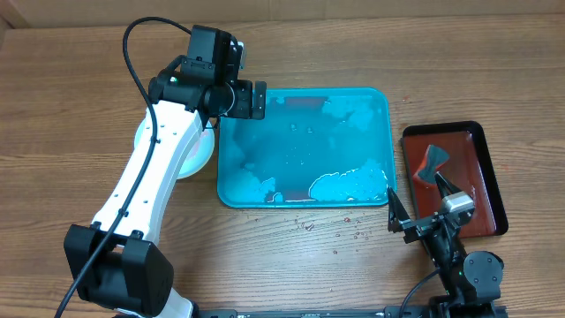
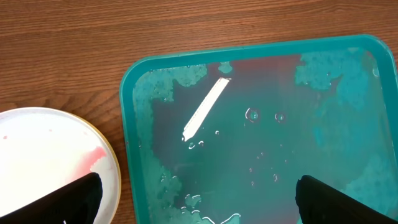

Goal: Clean dirty plates on tray and stack at the side

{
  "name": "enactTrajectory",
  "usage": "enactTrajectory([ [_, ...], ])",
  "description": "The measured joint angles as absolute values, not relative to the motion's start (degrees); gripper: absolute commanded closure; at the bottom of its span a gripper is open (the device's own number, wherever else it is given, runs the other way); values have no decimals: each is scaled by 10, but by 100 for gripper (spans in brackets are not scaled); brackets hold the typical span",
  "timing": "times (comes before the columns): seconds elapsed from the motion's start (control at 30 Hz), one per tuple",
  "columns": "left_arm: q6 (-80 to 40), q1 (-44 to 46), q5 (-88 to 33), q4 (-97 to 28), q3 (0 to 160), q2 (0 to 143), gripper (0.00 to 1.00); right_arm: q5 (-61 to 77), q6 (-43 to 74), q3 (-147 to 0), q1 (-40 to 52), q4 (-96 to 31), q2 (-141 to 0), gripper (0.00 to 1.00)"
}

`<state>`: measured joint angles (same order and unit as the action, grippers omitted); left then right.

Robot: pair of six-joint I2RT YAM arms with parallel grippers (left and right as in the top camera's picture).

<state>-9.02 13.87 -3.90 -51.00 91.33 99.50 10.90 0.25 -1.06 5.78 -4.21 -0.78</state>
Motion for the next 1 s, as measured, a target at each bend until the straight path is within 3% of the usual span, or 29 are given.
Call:
enactTrajectory([
  [0.7,-75,139,-18,-507,911,994,1,105,3,-11,58,-42,-8,0],
  [1.0,-44,133,-8,-263,711,831,0,105,3,-11,58,-42,-7,0],
])
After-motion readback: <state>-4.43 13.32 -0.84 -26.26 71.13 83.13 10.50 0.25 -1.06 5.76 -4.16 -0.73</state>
